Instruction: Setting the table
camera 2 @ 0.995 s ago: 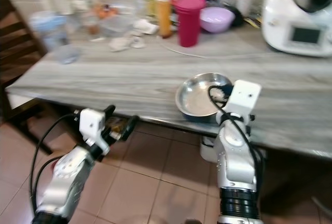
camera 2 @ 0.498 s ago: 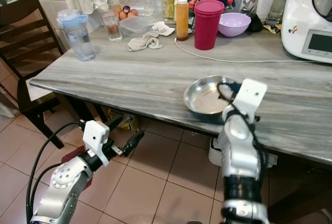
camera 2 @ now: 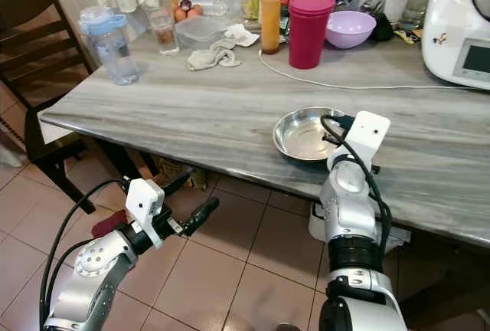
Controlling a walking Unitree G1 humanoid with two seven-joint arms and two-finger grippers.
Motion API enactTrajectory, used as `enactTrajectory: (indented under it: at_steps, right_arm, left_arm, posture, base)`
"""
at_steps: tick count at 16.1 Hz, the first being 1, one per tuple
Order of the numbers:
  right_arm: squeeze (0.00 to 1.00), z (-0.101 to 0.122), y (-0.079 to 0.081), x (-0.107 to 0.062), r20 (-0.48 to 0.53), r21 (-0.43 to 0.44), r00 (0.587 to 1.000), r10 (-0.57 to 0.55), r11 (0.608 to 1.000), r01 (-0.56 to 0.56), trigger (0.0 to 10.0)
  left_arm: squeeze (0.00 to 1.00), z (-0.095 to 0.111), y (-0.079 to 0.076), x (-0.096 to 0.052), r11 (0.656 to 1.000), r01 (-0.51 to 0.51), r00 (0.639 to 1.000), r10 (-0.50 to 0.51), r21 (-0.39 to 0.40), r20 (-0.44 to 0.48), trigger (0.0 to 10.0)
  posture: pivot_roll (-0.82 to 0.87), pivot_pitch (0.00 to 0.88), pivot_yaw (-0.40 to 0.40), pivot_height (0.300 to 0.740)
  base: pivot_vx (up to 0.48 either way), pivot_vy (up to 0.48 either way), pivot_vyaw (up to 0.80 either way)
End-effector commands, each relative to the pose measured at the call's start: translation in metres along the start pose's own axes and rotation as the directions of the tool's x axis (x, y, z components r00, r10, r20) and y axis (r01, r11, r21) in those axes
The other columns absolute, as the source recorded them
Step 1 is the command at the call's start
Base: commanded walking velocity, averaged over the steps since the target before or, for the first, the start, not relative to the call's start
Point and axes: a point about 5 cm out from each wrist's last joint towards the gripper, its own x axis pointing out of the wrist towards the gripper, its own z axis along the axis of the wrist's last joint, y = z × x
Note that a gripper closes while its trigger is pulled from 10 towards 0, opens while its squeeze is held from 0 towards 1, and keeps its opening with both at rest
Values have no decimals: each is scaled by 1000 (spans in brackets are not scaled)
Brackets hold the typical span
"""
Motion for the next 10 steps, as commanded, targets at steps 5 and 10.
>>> enactTrajectory:
  at_steps: [5,10]
  right_arm:
    - [1000,1,17,0,16,-1,996,83,997,-83,10000]
    - [1000,25,23,-16,184,-105,966,184,980,-167,10000]
  left_arm:
    - [0,-7,2,-3,1000,1,1000,-1,-1,-21,10000]
    - [0,-6,7,-4,999,-51,999,51,15,-7,10000]
  posture:
    - [-191,103,85,740]
    - [-189,103,83,740]
  base:
    - [0,0,0]
    - [0,0,0]
